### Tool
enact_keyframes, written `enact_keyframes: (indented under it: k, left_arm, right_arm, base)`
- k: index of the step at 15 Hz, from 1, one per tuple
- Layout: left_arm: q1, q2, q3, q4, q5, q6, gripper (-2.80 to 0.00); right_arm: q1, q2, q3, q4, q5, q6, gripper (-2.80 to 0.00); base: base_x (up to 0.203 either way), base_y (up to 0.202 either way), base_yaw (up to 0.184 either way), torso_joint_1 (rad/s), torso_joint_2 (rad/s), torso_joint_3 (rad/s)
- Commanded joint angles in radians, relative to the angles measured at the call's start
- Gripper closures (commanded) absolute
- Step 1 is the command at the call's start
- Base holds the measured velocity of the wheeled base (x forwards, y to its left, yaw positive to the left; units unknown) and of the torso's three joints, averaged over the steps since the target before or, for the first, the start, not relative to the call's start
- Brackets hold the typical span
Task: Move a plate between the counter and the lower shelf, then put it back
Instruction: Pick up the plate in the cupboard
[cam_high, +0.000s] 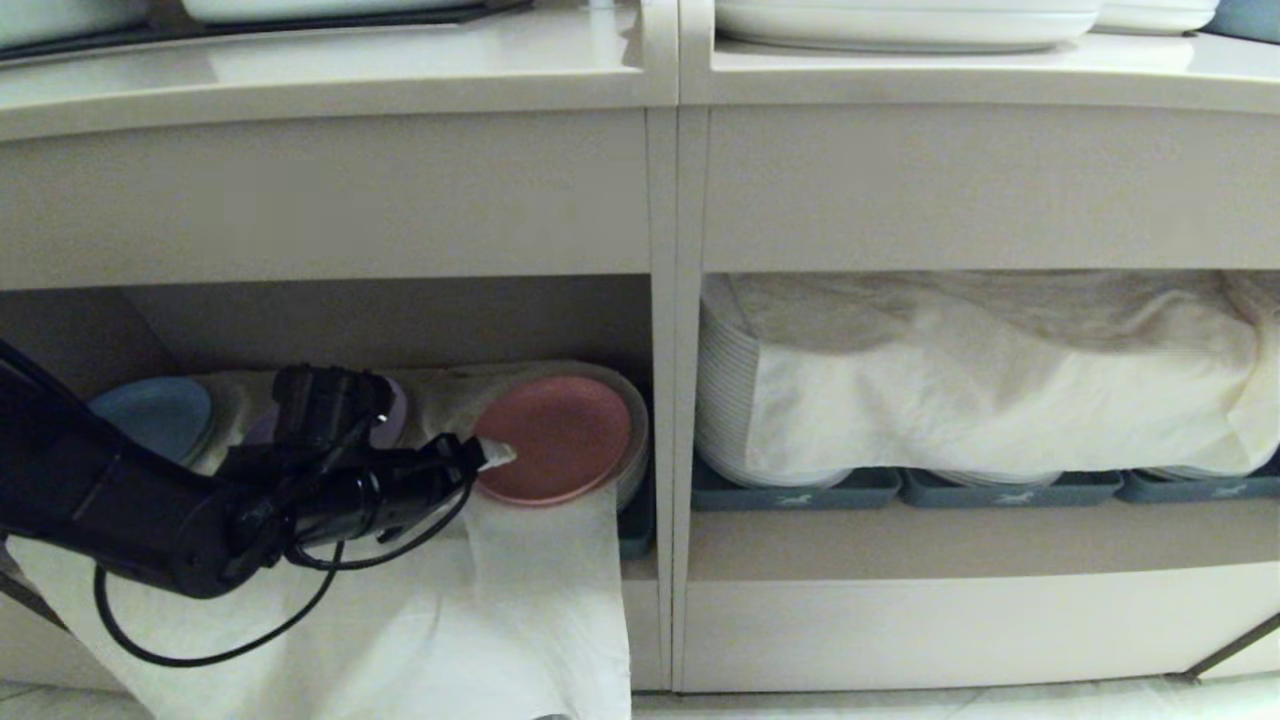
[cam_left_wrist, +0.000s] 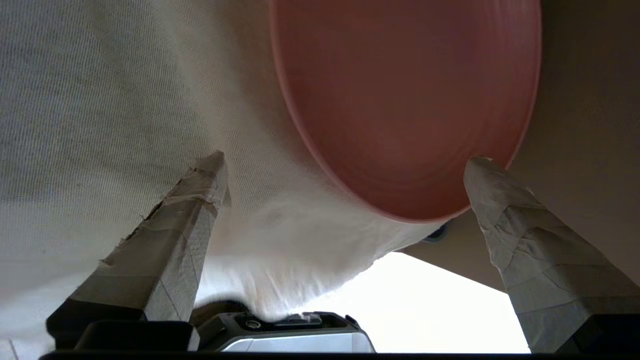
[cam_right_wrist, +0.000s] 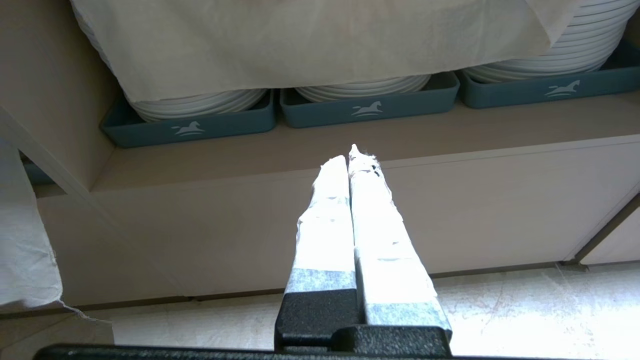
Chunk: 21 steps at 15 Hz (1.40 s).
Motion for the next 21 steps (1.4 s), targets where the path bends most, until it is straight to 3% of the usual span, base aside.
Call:
enact_keyframes:
  k: [1,21]
  left_arm:
    - [-0.001,0.006,-0.004,-0.004,0.0,-0.004,-2.8]
    - [-0.001,0.057,-0.056,-0.013,0.001,0.002,-2.8]
  right_arm:
    - [0.0,0.0,0.0,-0.001,-0.001,0.0,0.0]
    - [0.0,0.0,0.0,-0.001,-0.001,0.0,0.0]
  base:
    - [0.0,0.0,0.0,0.0,0.0,0.0]
    - [0.0,0.0,0.0,0.0,0.0,0.0]
